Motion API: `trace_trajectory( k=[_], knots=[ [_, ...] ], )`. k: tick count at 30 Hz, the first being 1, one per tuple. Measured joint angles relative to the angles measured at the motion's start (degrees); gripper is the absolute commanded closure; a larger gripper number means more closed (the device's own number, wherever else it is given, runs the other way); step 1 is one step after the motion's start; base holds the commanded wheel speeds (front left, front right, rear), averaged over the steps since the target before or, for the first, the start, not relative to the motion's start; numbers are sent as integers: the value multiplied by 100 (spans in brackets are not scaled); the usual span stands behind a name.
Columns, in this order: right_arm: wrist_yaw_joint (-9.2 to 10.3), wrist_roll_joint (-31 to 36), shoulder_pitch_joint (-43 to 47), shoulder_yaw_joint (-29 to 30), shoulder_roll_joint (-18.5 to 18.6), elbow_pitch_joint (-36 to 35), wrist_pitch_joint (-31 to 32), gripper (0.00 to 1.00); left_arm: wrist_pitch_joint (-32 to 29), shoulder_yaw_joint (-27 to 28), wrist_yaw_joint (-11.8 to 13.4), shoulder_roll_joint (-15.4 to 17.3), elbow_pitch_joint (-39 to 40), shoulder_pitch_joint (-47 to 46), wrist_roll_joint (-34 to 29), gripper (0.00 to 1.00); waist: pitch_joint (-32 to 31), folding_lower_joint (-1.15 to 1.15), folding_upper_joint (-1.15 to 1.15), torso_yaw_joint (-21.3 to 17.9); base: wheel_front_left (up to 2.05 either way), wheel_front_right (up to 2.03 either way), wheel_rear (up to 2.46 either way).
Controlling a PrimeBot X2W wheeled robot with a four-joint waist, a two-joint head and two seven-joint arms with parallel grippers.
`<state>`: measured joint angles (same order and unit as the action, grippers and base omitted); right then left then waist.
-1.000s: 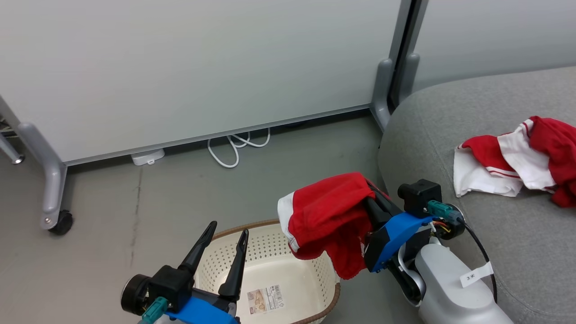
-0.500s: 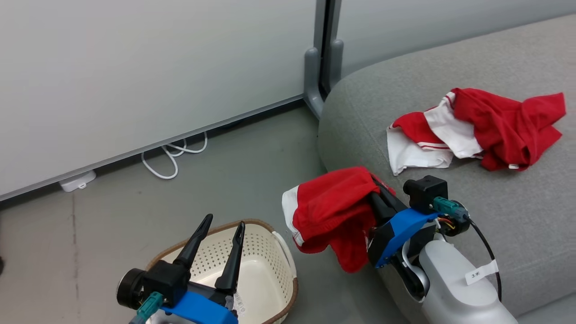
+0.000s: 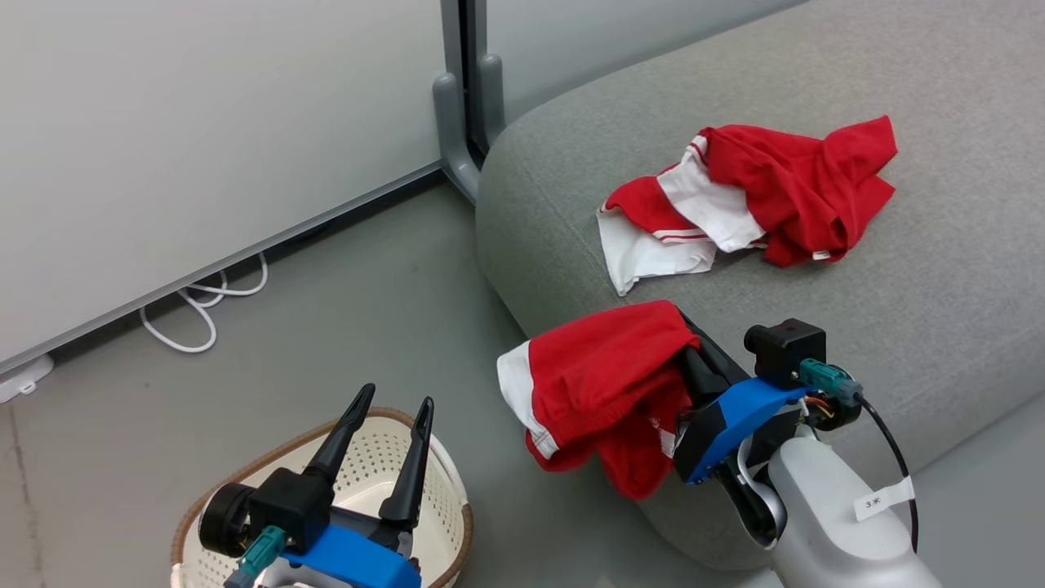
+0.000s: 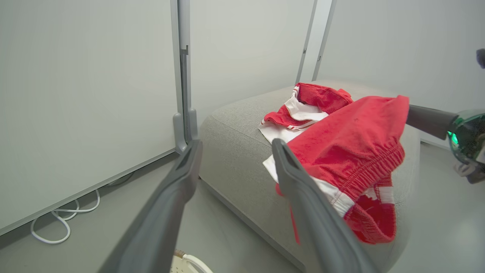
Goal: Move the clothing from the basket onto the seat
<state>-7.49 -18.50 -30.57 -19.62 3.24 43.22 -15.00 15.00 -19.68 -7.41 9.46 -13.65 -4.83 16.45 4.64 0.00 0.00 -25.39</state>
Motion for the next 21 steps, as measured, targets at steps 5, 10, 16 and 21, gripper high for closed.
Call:
trace_trajectory(
  k=[5,10,16,21],
  knots=[
    [0,-1,31,34,-9,-52,0,100,0,2,0,33,-3,-26,0,0,78,0,0,-297,0,0,0],
    [0,-1,80,54,-12,-80,-1,100,0,-12,0,49,-13,-64,0,0,140,0,0,-517,0,0,0],
    [0,14,91,115,-16,-107,-2,100,0,-41,0,67,-14,-99,0,0,174,0,0,-578,0,0,0],
    [0,91,122,164,-20,-129,-1,100,0,-54,0,93,-25,-115,1,0,188,0,0,-575,0,0,0]
  ],
)
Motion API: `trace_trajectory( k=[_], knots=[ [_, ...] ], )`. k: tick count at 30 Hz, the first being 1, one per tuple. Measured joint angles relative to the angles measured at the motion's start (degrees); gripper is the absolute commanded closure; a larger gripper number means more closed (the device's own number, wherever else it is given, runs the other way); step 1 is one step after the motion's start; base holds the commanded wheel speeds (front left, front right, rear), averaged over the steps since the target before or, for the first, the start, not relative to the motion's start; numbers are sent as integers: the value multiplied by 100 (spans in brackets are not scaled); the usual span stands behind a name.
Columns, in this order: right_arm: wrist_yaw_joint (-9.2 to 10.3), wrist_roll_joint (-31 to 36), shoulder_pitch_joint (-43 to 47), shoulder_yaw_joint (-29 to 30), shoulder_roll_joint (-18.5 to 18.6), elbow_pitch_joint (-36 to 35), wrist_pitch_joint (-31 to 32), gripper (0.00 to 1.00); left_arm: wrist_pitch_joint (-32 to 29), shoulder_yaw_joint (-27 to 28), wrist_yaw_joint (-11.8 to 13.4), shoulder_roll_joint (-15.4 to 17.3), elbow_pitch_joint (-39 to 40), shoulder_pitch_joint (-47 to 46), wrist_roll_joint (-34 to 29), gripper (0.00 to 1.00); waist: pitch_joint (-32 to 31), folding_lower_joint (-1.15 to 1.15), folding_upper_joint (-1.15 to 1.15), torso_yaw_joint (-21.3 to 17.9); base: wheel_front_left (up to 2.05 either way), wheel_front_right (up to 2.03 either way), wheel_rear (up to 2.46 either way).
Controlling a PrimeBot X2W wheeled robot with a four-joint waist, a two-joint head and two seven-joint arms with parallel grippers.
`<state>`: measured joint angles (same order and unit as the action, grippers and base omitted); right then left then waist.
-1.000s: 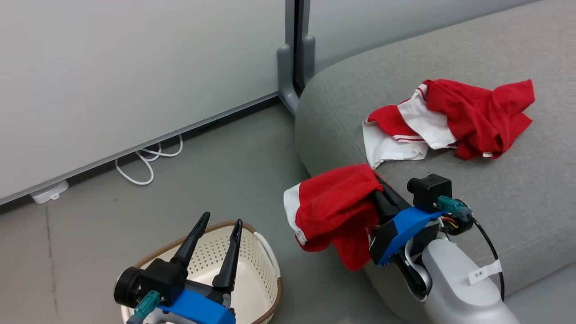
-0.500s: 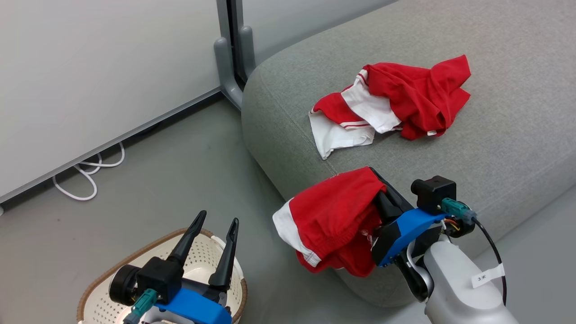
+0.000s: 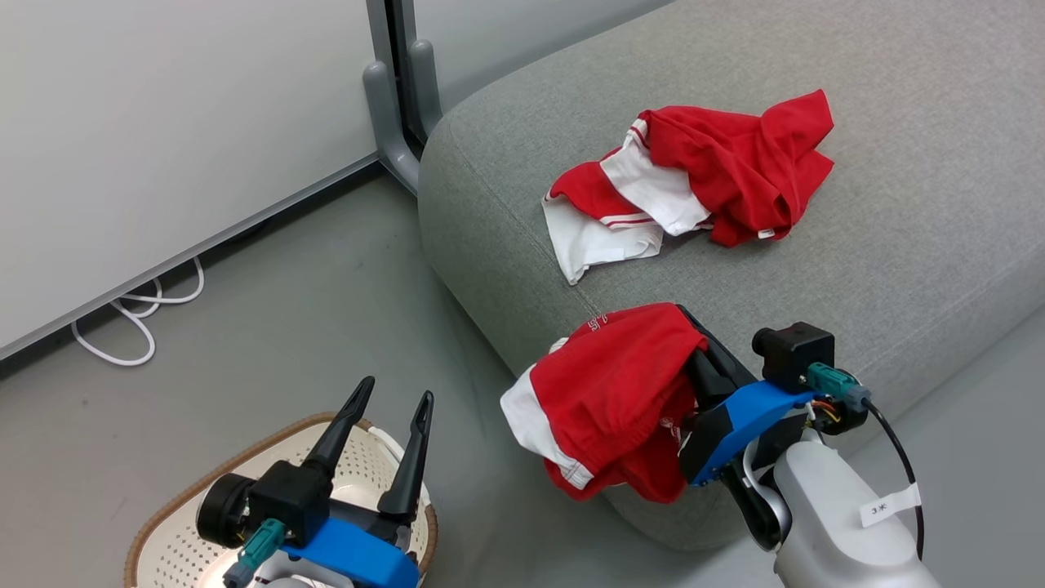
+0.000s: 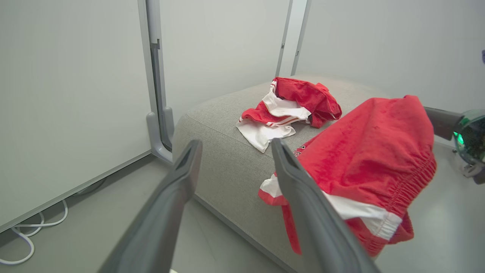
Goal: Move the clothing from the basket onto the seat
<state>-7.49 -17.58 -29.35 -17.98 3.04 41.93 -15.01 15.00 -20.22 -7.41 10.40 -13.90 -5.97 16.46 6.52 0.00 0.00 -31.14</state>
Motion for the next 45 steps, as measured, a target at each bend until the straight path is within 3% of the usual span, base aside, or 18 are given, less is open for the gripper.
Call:
trace_trajectory(
  k=[6,12,23,30,39,45],
  knots=[
    [0,-10,-24,123,-9,2,0,100,0,-27,0,15,9,-33,-18,0,75,0,0,51,0,0,0],
    [0,-113,-769,493,105,-47,299,100,0,-59,0,124,88,-175,-94,0,312,0,0,107,0,0,0],
    [0,-194,-2557,1642,1021,-471,1106,100,-1,-245,0,394,353,-575,-243,0,980,0,0,299,0,0,0],
    [0,455,-3292,2876,1902,-487,867,100,-1,-591,0,645,533,-1070,-293,0,1567,0,0,603,0,0,0],
    [0,737,-3247,4119,1862,46,555,100,-1,-800,0,868,811,-1685,-359,0,2450,1,0,1046,0,0,0],
    [0,889,-3123,4469,1682,475,357,100,0,-939,0,909,922,-1950,-446,0,2975,1,0,1297,0,0,0]
  ],
)
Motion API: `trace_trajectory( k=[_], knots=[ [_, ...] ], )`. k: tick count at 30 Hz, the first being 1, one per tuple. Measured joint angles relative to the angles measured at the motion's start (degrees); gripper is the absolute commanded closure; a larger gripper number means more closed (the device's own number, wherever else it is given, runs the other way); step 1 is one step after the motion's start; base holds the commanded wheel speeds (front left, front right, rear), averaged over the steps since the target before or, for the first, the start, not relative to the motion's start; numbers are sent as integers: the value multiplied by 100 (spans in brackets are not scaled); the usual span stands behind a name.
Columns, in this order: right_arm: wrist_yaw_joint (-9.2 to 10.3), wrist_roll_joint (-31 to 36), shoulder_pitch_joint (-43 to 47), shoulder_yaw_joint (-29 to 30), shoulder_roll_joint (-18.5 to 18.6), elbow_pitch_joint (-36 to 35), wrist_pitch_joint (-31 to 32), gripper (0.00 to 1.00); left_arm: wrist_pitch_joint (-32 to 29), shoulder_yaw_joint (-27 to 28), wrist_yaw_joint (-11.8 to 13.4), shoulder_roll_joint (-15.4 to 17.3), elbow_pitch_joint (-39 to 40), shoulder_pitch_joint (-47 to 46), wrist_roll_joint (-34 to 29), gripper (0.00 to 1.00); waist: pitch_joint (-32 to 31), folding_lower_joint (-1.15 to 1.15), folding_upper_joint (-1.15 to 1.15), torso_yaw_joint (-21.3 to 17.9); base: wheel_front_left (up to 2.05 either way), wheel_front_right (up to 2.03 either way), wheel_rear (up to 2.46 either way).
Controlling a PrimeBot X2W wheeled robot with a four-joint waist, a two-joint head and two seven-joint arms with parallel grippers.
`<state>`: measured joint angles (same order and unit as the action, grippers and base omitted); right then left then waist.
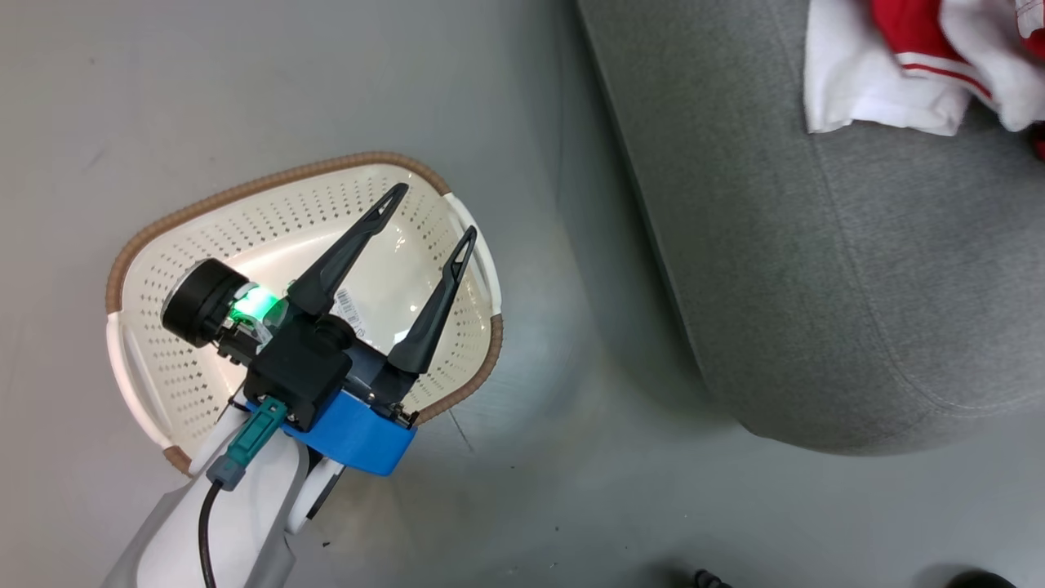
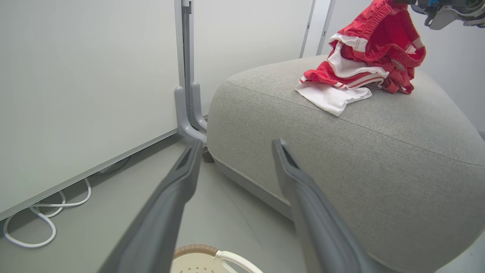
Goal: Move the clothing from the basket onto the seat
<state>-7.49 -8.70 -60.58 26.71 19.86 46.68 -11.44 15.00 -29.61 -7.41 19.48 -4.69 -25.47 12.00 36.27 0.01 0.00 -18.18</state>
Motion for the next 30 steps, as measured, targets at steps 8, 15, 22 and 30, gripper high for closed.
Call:
trace_trajectory(
  k=[8,15,22,30],
  knots=[
    [0,314,-40,-29,-73,354,-151,100,0,5,0,-15,5,-49,18,0,166,0,0,167,0,0,0],
    [0,372,-73,-35,-83,474,-183,0,0,74,0,-69,-29,-46,52,0,73,0,0,187,0,0,0],
    [0,526,3,-159,-82,582,-225,0,0,86,0,-164,-105,-13,62,0,-118,-1,0,217,0,0,0],
    [0,626,266,-376,-130,765,-231,0,0,112,0,-337,-235,112,132,0,-447,-1,0,254,0,0,0]
  ],
)
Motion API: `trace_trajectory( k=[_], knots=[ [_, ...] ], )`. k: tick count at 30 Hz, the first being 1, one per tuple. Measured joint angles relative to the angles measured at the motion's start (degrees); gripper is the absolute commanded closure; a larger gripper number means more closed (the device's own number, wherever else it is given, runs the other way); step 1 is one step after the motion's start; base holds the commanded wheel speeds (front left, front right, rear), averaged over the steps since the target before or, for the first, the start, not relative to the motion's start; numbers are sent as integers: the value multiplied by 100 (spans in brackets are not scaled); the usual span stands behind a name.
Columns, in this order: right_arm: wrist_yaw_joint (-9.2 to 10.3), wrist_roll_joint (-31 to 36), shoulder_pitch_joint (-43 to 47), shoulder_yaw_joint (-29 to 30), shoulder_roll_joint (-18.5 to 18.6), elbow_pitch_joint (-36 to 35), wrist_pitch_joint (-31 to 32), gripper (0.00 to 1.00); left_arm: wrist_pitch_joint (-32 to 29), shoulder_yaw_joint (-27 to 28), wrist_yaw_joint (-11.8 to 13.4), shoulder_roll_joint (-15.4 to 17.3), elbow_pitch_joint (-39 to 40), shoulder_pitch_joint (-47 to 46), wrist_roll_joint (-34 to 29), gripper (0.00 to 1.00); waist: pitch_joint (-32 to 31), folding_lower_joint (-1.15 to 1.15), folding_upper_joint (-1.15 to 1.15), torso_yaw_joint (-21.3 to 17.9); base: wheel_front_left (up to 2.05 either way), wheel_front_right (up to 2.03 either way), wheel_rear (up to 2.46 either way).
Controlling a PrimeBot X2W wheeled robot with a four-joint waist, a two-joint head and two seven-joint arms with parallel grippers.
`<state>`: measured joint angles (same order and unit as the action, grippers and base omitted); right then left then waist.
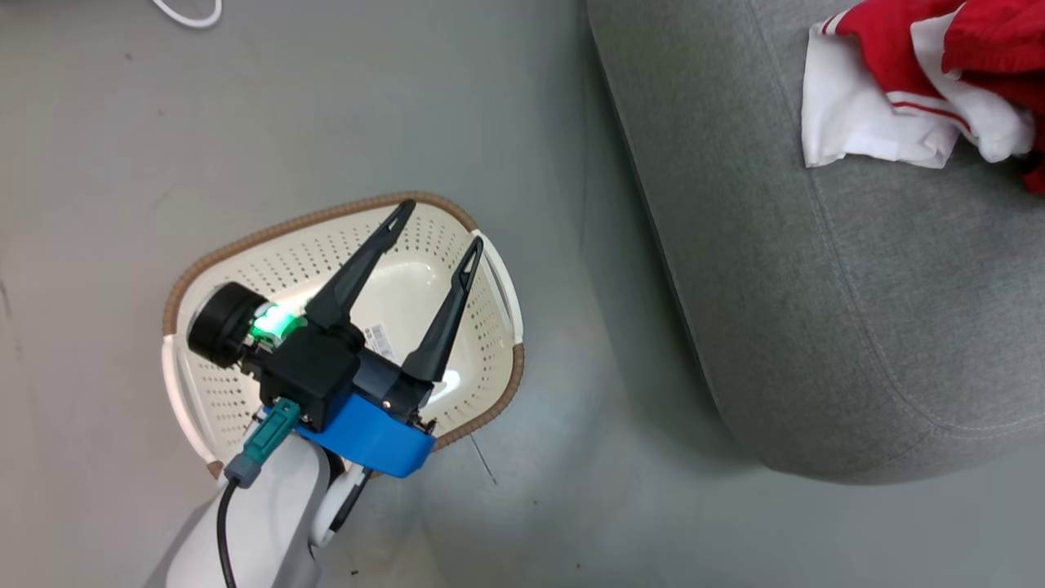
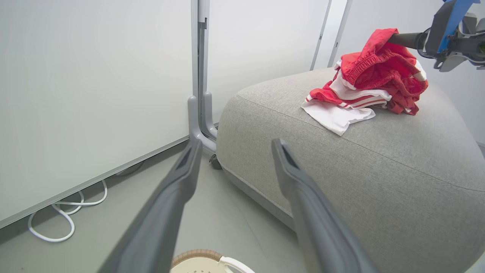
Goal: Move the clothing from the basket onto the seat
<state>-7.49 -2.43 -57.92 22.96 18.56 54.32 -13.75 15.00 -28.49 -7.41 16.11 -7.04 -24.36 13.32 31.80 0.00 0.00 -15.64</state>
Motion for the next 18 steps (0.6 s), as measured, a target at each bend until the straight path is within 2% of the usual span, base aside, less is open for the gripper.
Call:
trace_trajectory(
  k=[8,18],
  knots=[
    [0,23,365,-238,27,153,8,0,0,167,0,-325,-208,338,134,0,-578,0,0,103,0,0,0],
    [0,-354,1367,-924,-40,-76,-14,0,-1,583,0,-664,-603,1021,242,0,-1580,-1,0,345,0,0,0]
  ],
)
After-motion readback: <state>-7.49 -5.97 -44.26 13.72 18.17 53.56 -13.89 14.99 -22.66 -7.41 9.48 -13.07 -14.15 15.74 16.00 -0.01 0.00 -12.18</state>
